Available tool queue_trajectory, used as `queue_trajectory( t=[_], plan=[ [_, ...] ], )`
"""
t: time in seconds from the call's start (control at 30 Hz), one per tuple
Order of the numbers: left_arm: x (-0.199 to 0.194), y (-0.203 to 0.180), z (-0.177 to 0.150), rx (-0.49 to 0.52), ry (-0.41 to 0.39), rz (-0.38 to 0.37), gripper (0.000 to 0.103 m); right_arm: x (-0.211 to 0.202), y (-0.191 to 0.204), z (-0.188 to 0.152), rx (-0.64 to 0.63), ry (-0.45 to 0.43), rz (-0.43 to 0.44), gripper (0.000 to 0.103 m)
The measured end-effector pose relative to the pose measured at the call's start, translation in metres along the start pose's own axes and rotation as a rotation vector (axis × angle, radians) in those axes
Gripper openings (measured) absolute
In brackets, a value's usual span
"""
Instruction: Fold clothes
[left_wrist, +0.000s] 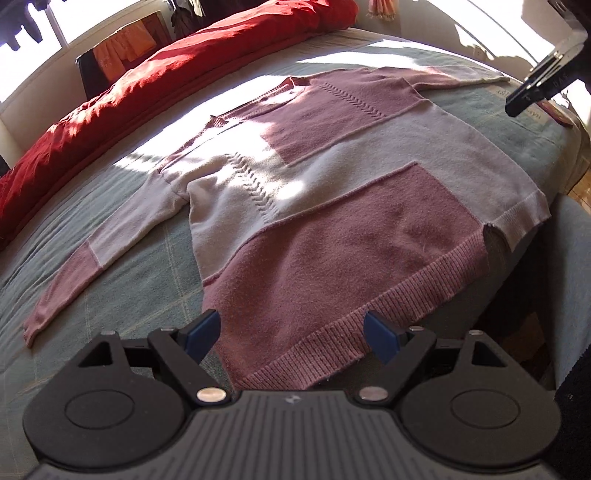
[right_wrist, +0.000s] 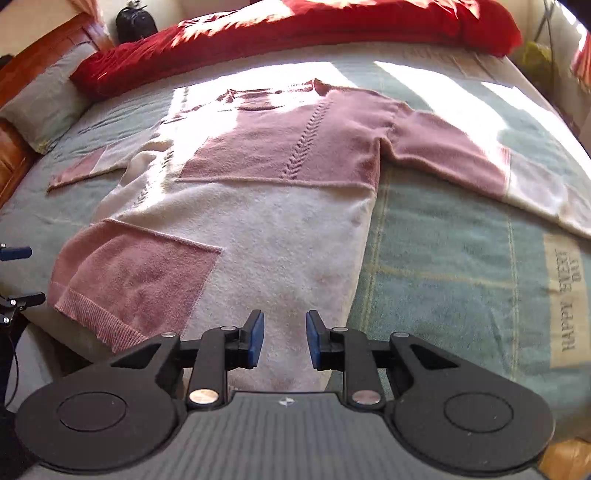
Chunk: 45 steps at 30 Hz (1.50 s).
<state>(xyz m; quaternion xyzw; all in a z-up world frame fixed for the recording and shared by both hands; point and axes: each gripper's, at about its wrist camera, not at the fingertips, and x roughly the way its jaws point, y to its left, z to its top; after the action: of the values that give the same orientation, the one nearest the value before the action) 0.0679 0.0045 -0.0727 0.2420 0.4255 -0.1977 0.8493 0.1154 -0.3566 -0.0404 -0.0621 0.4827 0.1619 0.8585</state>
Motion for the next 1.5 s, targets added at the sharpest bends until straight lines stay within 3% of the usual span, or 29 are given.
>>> queue_trajectory(
  t=[0.07,0.17,0.3,0.37,0.47,0.7,0.83,0.9,1.13,1.23,1.27,1.4,1.5],
  plan=[
    [-0.001,-0.005,-0.004,0.095,0.0,0.009,0.085,-0.009,0.02,0.021,-0.261,-0.004,-0.103,0.038],
    [0.001,-0.017,-0.012,0.228,-0.01,0.0,0.085,-0.002,0.054,0.025,-0.527,0.03,-0.104,0.038],
    [0.009,-0.035,-0.017,0.345,-0.038,-0.064,0.084,0.029,0.109,0.005,-0.702,0.081,0.043,0.038],
    [0.015,-0.044,-0.017,0.37,-0.053,-0.077,0.078,0.047,0.137,-0.006,-0.743,0.106,0.125,0.038],
    [0.029,-0.055,-0.012,0.388,-0.043,-0.106,0.071,0.068,0.173,-0.019,-0.785,0.129,0.192,0.038],
    [0.044,-0.072,-0.01,0.41,-0.063,-0.143,0.071,0.092,0.218,-0.033,-0.838,0.082,0.24,0.038],
    [0.049,-0.075,-0.012,0.407,-0.064,-0.162,0.071,0.103,0.224,-0.038,-0.857,0.06,0.209,0.038],
    [0.049,-0.077,-0.013,0.42,-0.071,-0.156,0.072,0.101,0.221,-0.036,-0.853,0.047,0.193,0.032],
    [0.059,-0.08,-0.012,0.481,-0.108,-0.075,0.073,0.088,0.201,-0.015,-0.722,0.013,0.16,0.028],
    [0.063,-0.076,-0.007,0.46,-0.117,-0.044,0.067,0.084,0.197,-0.015,-0.696,0.01,0.163,0.031],
    [0.063,-0.074,-0.005,0.443,-0.117,-0.047,0.061,0.082,0.199,-0.016,-0.703,0.008,0.17,0.034],
    [0.063,-0.064,0.003,0.38,-0.112,-0.062,0.057,0.082,0.21,-0.023,-0.765,-0.017,0.174,0.048],
    [0.062,-0.06,0.007,0.349,-0.118,-0.073,0.057,0.091,0.22,-0.027,-0.827,-0.028,0.135,0.046]
  ],
)
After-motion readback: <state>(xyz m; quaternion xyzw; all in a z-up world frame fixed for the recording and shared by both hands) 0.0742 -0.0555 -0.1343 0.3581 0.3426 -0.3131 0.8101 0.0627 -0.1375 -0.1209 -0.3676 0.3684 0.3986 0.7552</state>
